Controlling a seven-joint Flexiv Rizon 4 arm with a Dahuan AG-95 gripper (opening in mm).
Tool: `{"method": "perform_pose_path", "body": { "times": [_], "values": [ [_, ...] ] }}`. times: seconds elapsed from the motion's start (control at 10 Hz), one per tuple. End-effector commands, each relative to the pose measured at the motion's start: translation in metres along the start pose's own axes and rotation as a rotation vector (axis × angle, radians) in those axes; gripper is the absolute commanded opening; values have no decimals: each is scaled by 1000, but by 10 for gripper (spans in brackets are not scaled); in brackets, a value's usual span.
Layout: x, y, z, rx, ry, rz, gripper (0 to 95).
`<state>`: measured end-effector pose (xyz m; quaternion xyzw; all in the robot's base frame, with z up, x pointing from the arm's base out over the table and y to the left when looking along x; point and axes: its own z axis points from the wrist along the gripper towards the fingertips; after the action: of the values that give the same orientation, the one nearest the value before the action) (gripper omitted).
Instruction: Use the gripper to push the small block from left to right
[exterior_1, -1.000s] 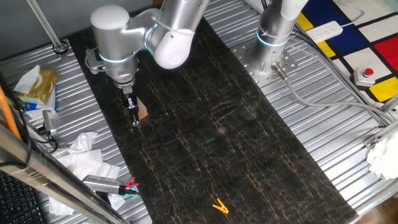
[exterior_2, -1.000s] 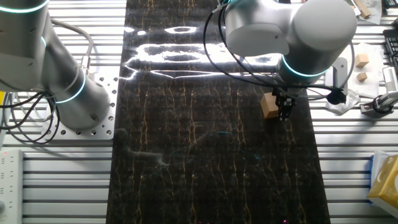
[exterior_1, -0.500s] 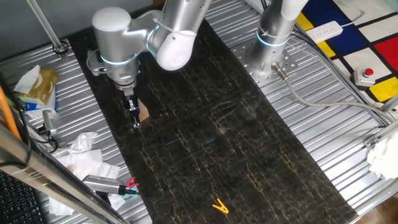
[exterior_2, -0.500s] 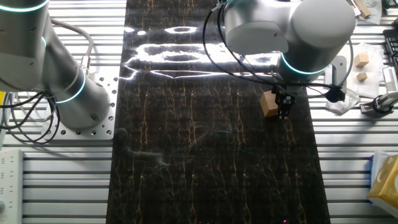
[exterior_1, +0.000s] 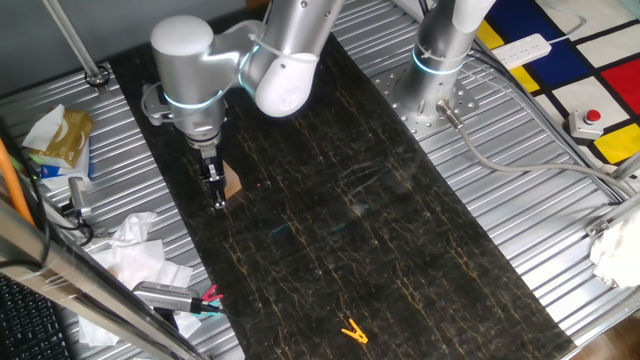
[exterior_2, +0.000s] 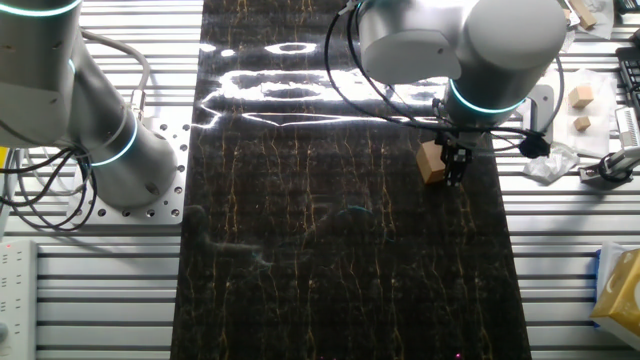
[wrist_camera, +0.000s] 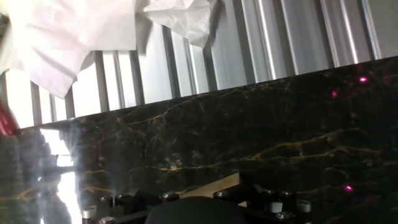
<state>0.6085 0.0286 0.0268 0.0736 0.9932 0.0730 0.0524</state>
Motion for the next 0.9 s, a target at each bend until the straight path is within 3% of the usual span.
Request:
{"method": "perform_pose_path", "body": {
  "times": [0.1,0.9],
  "values": [
    [1,2,1,2,-2,5,950],
    [5,24,3,-4,-6,63,950]
  ]
}}
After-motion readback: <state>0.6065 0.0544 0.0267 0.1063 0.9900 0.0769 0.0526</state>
